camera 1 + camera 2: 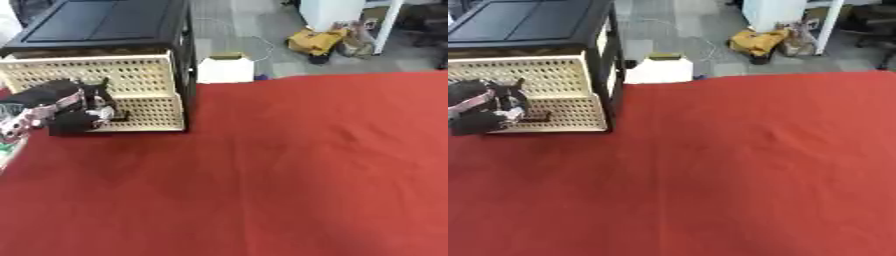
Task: Pick up objects from table and place into drawer.
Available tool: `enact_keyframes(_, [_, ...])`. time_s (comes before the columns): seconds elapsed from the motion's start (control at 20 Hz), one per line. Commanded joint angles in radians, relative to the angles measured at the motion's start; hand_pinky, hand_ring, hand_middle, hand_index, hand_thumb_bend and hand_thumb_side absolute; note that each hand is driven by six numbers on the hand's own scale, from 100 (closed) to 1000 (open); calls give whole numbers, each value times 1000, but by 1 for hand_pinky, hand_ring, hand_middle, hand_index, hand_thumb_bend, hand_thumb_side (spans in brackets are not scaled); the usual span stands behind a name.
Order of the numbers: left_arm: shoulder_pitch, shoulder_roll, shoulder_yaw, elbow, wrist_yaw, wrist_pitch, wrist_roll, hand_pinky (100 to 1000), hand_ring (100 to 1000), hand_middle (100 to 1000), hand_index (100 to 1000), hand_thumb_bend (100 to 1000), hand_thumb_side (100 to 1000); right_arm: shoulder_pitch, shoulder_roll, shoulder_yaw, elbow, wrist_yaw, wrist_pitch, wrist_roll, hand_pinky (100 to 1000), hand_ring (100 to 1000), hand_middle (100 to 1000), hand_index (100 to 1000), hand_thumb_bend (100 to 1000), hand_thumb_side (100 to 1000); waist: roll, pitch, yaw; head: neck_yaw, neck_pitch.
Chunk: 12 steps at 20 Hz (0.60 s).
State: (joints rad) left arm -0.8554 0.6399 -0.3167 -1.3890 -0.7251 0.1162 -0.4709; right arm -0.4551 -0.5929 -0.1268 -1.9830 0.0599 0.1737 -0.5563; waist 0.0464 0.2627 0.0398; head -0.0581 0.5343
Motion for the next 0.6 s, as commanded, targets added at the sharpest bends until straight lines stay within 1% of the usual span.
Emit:
enact_keyframes(0.05, [-23, 16, 12, -9, -10, -12, 5, 113, 370, 543, 926, 100, 1000, -6, -18, -12, -17, -4, -4, 3, 631, 797, 503, 665, 256, 670, -3, -24, 3, 1, -10])
enact_keyframes(0.15, [-21, 16, 12, -9, -9, -17, 2, 100, 343, 543, 927, 100, 1000, -6, -16, -12, -17, -5, -5, 3, 631, 797, 503, 665, 255, 670, -4, -26, 5, 1, -10])
enact_keyframes(0.25, [-18, 16, 12, -9, -4, -22, -1, 100, 304, 523, 914, 100, 1000, -5, -16, -13, -17, -6, -5, 2, 631, 796, 504, 665, 254, 669, -5, -28, 6, 1, -9])
enact_keyframes(0.4, [-10, 22, 7, -23, 10, -33, -14, 100, 270, 481, 868, 100, 1000, -2, -15, -15, -17, -7, -6, -1, 631, 796, 504, 665, 253, 669, -7, -32, 8, 2, -8])
enact_keyframes(0.6, [18, 47, -7, -106, 49, -43, -65, 100, 260, 453, 838, 100, 1000, 3, -15, -16, -17, -8, -6, -4, 631, 796, 504, 665, 250, 668, -9, -37, 12, 1, -3])
